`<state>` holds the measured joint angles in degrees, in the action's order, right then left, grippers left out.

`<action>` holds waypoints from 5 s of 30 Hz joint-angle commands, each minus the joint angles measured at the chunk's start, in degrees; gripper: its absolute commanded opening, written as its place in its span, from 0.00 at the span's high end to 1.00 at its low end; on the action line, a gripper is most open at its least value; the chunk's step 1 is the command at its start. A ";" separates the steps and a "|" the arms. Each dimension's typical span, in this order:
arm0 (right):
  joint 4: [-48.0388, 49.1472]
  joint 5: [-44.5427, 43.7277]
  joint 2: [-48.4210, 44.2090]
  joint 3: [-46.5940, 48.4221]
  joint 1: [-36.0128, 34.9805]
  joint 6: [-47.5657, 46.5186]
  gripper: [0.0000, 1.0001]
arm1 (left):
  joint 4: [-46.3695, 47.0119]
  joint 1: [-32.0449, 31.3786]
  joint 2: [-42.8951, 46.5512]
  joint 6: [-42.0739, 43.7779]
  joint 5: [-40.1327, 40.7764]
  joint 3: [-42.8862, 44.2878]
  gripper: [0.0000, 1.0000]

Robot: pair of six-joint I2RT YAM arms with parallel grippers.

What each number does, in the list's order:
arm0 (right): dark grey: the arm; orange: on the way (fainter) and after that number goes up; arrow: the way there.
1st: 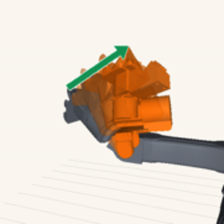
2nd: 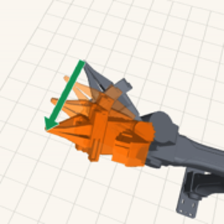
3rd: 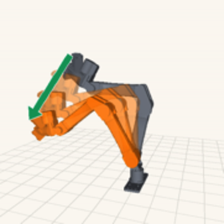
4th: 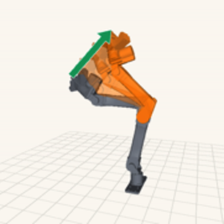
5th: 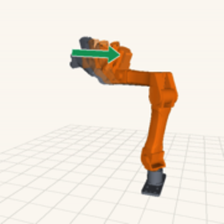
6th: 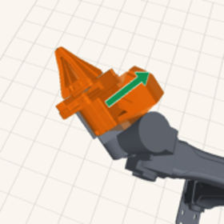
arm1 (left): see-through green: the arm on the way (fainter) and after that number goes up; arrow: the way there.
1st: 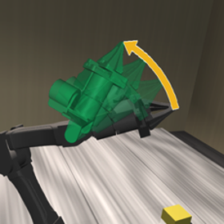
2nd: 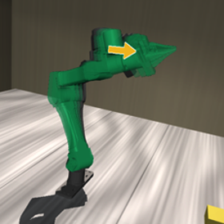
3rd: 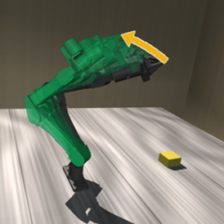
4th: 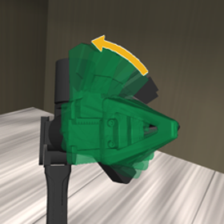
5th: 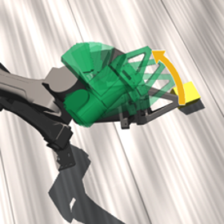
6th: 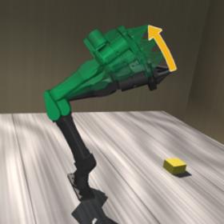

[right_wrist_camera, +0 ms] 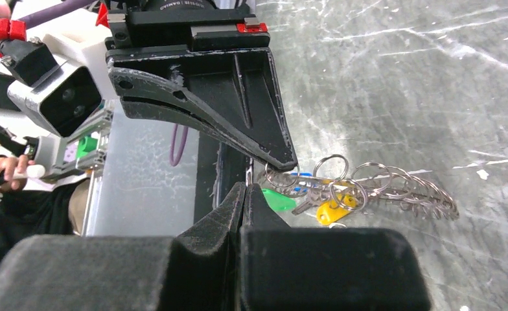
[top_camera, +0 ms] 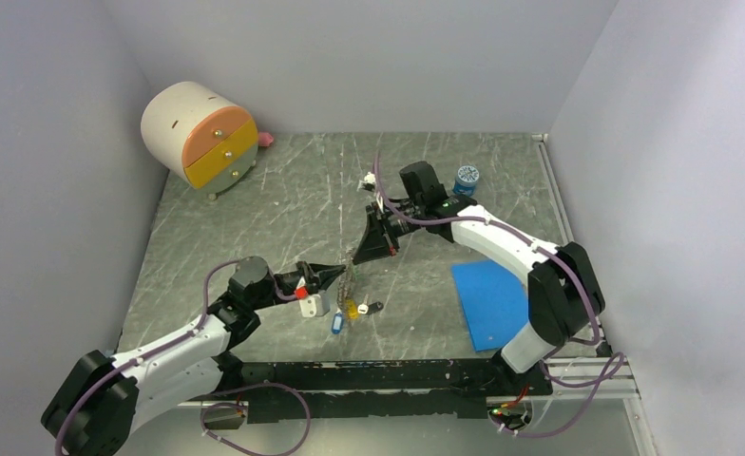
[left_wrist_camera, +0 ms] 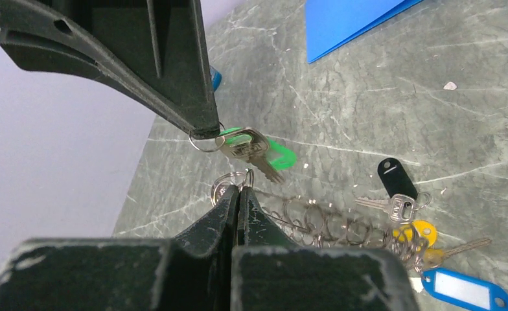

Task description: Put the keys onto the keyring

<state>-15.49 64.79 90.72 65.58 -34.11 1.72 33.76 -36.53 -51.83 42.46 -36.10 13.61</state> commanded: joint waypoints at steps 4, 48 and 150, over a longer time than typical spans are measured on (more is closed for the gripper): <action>-13.70 3.57 3.88 7.31 -1.01 -10.78 1.00 | 3.31 -0.82 1.98 3.42 0.92 -0.62 0.97; -15.56 -2.20 9.93 9.05 -0.85 -7.75 1.00 | 1.77 -1.83 3.88 3.07 0.88 -0.51 0.97; -27.52 -5.92 14.73 14.65 -0.74 -13.45 1.00 | 1.50 -2.83 5.31 3.08 1.29 -0.60 0.97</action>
<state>-41.98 64.93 104.60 79.02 -35.20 -10.90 29.28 -39.05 -47.70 45.36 -34.17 13.02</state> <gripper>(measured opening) 0.010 0.032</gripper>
